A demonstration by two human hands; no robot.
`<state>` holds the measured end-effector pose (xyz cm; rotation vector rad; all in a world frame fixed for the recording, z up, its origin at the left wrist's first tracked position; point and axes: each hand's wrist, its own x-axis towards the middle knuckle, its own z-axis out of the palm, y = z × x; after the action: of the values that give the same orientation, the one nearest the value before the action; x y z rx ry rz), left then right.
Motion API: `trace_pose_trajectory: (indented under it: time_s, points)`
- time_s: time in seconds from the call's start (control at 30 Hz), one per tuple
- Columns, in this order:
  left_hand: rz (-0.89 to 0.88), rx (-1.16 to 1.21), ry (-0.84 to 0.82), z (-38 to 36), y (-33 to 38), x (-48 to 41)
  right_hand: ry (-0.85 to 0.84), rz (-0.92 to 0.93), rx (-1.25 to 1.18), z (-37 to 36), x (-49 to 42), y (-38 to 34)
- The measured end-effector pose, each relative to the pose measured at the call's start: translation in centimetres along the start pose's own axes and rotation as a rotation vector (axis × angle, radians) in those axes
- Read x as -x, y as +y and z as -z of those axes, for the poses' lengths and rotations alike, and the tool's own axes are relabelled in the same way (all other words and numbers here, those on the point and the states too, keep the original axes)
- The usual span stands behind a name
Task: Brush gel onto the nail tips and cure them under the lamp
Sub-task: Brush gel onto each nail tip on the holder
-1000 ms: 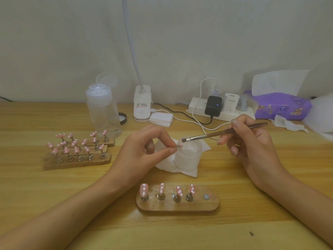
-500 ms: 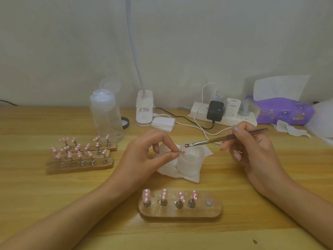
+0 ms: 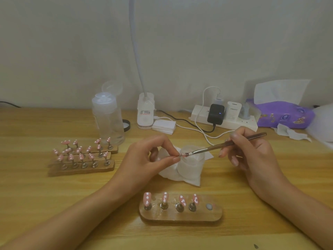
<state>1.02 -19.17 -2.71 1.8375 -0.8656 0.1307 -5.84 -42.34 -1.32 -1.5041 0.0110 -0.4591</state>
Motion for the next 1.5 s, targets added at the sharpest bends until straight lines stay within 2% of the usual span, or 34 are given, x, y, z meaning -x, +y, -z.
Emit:
trace_pose_trajectory:
  time_s: [0.07, 0.2, 0.33, 0.47, 0.6, 0.73, 0.87, 1.0, 1.13, 1.27, 1.4, 1.5]
  points:
    - [-0.006, -0.004, -0.005, -0.02, 0.05, 0.03, 0.032, 0.001, -0.023, 0.1, -0.1, 0.02]
    - [-0.015, -0.01, -0.01, 0.05, 0.03, 0.18, -0.052, 0.008, -0.018, -0.05, 0.07, -0.06]
    - [-0.016, -0.007, -0.005, -0.04, 0.03, 0.15, 0.006, -0.001, -0.038, 0.12, 0.0, 0.02]
    - [-0.009, 0.018, -0.003, -0.05, 0.01, 0.07, -0.063, 0.021, -0.039, -0.09, 0.21, -0.06]
    - [-0.02, 0.022, -0.005, -0.06, 0.12, 0.04, 0.009, 0.002, -0.044, 0.01, 0.06, -0.02]
    - [-0.013, 0.02, -0.006, -0.04, 0.03, 0.06, -0.052, 0.018, -0.041, -0.05, 0.24, -0.07]
    - [-0.016, 0.015, -0.009, -0.05, 0.11, 0.07, 0.007, 0.02, -0.026, 0.09, 0.12, -0.01]
    - [-0.02, -0.004, -0.011, -0.06, 0.11, 0.0, -0.053, 0.044, -0.023, 0.08, 0.19, 0.04]
    - [-0.023, 0.011, -0.015, -0.1, 0.23, 0.01, 0.01, 0.024, -0.027, 0.16, 0.07, 0.03]
    - [-0.016, 0.026, -0.003, -0.16, 0.09, 0.03, -0.068, 0.033, -0.014, -0.09, 0.07, 0.12]
    - [-0.008, 0.037, -0.003, -0.14, 0.08, -0.04, 0.01, 0.012, -0.038, 0.02, 0.02, -0.02]
    - [-0.011, 0.027, -0.003, -0.07, 0.03, -0.06, -0.055, 0.027, -0.026, -0.03, 0.2, -0.12]
